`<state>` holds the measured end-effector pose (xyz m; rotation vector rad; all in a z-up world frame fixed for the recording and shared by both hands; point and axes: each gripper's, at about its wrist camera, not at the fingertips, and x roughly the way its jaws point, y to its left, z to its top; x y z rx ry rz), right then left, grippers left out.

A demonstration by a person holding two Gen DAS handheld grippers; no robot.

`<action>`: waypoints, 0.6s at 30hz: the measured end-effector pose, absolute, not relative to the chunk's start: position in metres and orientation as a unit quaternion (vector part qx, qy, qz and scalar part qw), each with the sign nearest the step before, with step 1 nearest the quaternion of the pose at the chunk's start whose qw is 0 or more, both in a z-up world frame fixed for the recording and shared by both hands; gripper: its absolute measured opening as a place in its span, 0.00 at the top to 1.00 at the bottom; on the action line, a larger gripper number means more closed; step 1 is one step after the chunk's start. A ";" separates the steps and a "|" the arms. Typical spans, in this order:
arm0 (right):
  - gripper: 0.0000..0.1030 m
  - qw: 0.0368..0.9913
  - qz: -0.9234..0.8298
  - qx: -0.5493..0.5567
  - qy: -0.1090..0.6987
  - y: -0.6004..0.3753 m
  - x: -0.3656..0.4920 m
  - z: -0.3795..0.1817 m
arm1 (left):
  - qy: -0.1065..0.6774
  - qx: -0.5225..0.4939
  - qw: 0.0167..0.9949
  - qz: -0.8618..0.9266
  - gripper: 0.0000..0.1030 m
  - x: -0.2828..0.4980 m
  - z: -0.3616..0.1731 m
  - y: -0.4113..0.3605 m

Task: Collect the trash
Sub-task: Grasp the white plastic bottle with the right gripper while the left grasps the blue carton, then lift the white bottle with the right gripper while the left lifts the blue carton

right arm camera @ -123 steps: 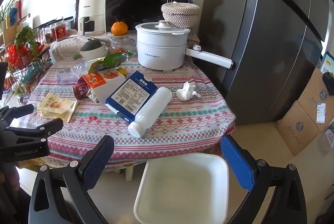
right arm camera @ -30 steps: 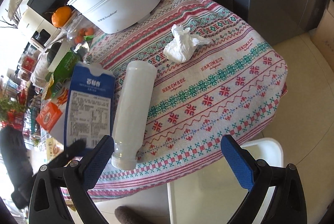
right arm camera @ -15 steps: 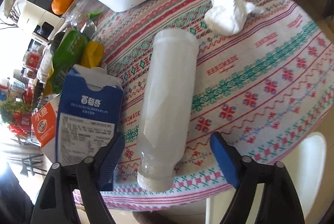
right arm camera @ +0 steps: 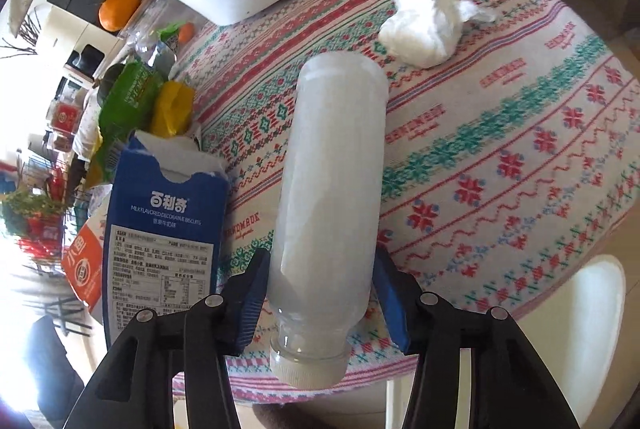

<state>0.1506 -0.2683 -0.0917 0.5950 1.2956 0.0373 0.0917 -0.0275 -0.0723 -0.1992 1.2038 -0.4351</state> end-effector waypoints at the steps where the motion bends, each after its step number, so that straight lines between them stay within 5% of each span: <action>1: 0.50 0.759 0.017 0.274 0.591 -0.269 0.149 -0.088 | 0.553 -0.088 0.803 -0.205 0.75 0.088 -0.069 -0.028; 10: 0.50 0.779 0.017 0.273 0.564 -0.308 0.114 -0.059 | 0.499 -0.051 0.845 -0.184 0.75 0.085 -0.058 -0.002; 18: 0.50 0.774 0.014 0.260 0.578 -0.322 0.088 -0.069 | 0.539 -0.024 0.821 -0.186 0.67 0.079 -0.100 0.005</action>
